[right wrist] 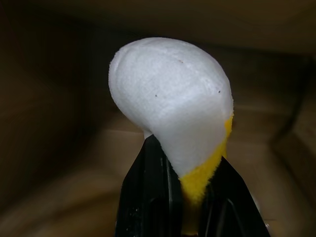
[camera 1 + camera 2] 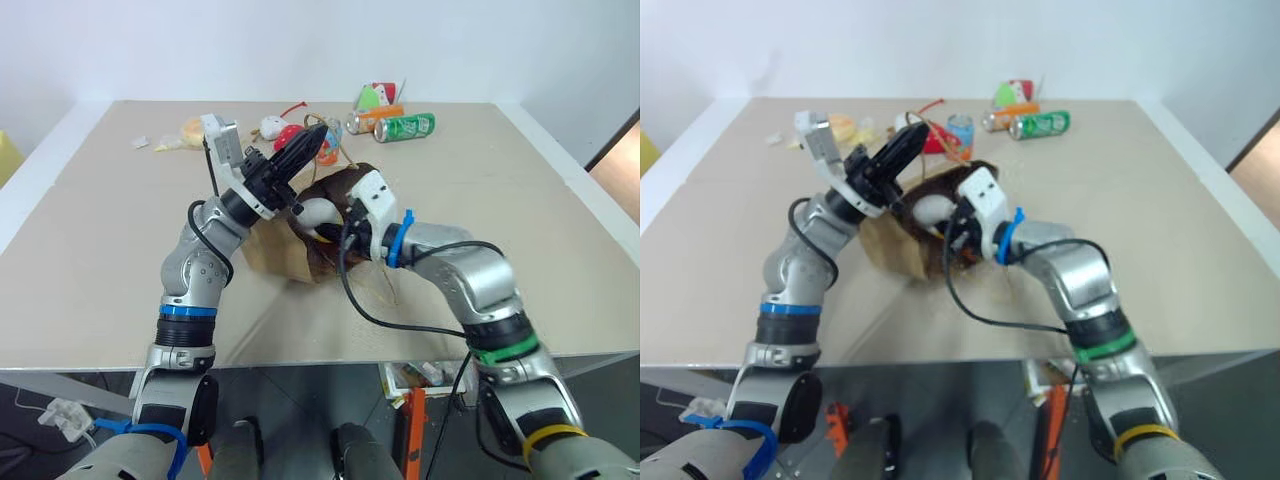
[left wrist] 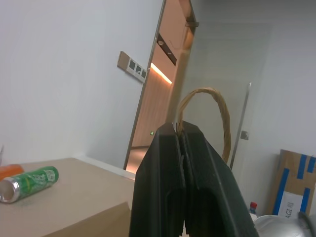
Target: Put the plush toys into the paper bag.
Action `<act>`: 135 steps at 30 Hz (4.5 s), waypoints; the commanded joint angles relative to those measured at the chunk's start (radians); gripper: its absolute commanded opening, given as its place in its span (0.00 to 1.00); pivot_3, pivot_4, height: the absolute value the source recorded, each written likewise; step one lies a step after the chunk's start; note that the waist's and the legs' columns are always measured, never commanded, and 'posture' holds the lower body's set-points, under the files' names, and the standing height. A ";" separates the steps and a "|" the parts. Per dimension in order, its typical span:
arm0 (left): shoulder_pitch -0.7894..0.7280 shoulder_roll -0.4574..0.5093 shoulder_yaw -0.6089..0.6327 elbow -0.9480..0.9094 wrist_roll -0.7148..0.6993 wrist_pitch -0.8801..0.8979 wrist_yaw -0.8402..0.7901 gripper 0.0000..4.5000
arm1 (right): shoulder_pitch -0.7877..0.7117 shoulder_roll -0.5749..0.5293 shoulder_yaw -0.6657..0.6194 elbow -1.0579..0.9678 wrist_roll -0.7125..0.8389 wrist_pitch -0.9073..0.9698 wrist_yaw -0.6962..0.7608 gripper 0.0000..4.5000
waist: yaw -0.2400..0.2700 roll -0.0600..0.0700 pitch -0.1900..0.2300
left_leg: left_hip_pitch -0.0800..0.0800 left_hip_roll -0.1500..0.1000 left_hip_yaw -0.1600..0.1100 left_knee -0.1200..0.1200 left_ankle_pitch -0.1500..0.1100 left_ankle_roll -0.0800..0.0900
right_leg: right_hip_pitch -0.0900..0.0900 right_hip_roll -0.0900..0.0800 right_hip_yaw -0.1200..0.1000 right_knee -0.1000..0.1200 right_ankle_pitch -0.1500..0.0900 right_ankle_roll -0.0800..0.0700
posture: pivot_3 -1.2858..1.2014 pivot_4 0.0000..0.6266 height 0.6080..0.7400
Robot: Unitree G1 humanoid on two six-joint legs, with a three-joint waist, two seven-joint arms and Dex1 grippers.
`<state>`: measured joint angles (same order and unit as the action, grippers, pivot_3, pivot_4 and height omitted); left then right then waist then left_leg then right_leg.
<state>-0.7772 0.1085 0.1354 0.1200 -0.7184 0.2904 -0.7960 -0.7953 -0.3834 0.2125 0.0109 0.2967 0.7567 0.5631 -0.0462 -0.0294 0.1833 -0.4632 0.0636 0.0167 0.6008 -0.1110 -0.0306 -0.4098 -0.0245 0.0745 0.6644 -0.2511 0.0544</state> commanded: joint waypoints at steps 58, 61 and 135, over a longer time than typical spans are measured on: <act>-0.050 -0.017 0.078 0.015 -0.081 0.053 0.072 0.00 | 0.443 -0.528 -0.179 -0.433 0.117 -0.037 0.306 0.27 | 0.003 -0.001 0.000 | 0.000 -0.002 -0.001 0.000 -0.001 -0.001 | 0.001 -0.002 0.000 -0.001 -0.004 -0.002 | 0.52 0.24 1.00; -0.051 -0.019 0.079 0.015 -0.080 0.055 0.075 0.00 | 0.434 -0.530 -0.187 -0.418 0.116 -0.050 0.316 0.01 | 0.003 -0.001 0.000 | 0.000 -0.002 -0.001 0.000 -0.001 -0.001 | 0.001 -0.002 0.000 -0.001 -0.004 -0.001 | 0.52 0.24 1.00; 0.331 0.512 0.077 -0.310 -0.379 0.516 -0.233 1.00 | 0.188 -0.668 -0.636 -0.200 0.437 -0.023 0.484 0.99 | 0.010 -0.001 0.000 | 0.001 -0.001 0.002 0.000 -0.001 -0.002 | 0.000 -0.004 0.000 -0.001 -0.006 -0.006 | 0.52 0.24 1.00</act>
<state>-0.4524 0.6022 0.2066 -0.1833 -1.1323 0.8419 -0.9857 -0.6029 -1.0234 -0.3454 -0.1720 0.6933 0.7247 1.0405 -0.0362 -0.0303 0.1838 -0.4622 0.0622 0.0188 0.6005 -0.1121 -0.0324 -0.4097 -0.0285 0.0743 0.6638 -0.2572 0.0479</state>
